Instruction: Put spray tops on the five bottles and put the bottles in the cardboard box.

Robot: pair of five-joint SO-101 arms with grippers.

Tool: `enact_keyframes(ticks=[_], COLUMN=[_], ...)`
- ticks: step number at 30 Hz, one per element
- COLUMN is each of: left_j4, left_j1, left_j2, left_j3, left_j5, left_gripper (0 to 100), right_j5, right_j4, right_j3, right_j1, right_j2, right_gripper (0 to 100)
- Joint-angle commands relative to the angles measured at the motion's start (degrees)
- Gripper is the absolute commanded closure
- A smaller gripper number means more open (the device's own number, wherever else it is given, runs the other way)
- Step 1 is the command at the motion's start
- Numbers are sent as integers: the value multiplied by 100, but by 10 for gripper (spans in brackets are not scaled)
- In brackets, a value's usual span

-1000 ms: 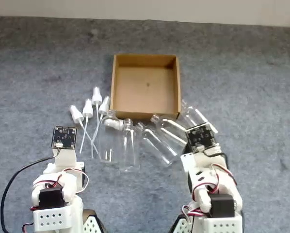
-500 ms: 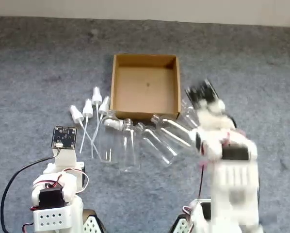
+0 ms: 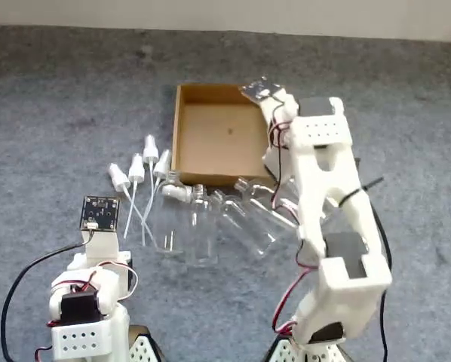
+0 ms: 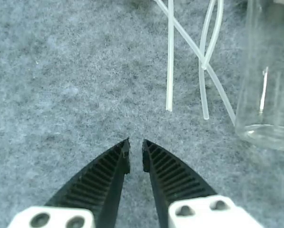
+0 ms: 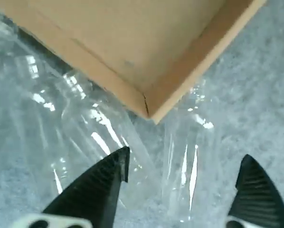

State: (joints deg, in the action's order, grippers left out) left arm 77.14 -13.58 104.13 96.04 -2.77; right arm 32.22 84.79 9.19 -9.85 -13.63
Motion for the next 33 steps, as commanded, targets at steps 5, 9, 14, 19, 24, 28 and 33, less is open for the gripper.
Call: enact_keyframes(ticks=[5, 9, 14, 19, 24, 28, 33], left_j4=[0, 0, 0, 0, 0, 0, 0], left_j1=[-48, -48, -48, -57, -75, -57, -40], left_j2=[22, 22, 22, 22, 22, 22, 22], left_j3=[110, 110, 110, 110, 110, 110, 110], left_j5=[0, 0, 0, 0, 0, 0, 0], left_gripper=[995, 995, 995, 995, 995, 995, 995], right_j5=[70, 97, 334, 308, -246, -492, -571], right_j4=[22, 22, 13, -163, -514, -444, -259], right_j3=[681, 673, 655, 646, 690, 699, 708], right_j1=[198, 330, 453, 725, 1332, 1938, 2870], right_j2=[-646, -848, -1015, -1358, -1684, -1692, -1692], right_gripper=[673, 673, 725, 799, 902, 981, 985])
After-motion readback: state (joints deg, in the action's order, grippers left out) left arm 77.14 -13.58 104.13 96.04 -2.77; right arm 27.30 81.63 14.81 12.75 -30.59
